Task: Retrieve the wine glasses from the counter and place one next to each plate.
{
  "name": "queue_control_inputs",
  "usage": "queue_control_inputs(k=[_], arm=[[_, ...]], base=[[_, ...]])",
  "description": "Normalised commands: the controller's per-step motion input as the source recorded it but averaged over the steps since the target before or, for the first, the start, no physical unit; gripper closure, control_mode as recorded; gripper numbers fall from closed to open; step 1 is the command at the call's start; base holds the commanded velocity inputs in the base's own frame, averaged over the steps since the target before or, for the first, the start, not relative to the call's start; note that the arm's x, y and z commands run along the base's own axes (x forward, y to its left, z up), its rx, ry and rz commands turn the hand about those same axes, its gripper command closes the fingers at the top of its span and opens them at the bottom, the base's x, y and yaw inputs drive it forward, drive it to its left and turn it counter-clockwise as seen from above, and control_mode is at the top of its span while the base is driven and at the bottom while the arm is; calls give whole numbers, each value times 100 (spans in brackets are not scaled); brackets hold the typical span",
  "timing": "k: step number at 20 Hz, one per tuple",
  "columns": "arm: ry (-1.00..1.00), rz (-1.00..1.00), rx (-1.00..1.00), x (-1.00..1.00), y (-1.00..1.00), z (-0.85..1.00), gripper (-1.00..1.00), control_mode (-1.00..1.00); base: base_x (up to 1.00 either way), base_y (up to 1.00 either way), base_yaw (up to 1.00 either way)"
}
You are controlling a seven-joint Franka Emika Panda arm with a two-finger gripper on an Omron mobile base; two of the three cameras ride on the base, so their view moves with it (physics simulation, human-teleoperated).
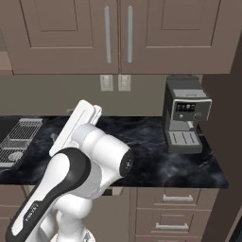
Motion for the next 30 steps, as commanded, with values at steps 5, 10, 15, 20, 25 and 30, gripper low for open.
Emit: queue_control_inputs(k=[5,10,15,20,25,30], arm=[[0,0,0,0,0,0,-100,100],[0,0,0,0,0,0,-100,100],[19,3,7,43,-7,-36,-100,-100],[33,15,1,53,-25,-42,-100,-100],[18,15,0,40,-41,-47,-100,-100],[22,12,0,64,-19,-67,-100,-100]], base=[[1,0,0],[9,0,0],[0,0,0],[0,0,0],[0,0,0],[0,0,0]])
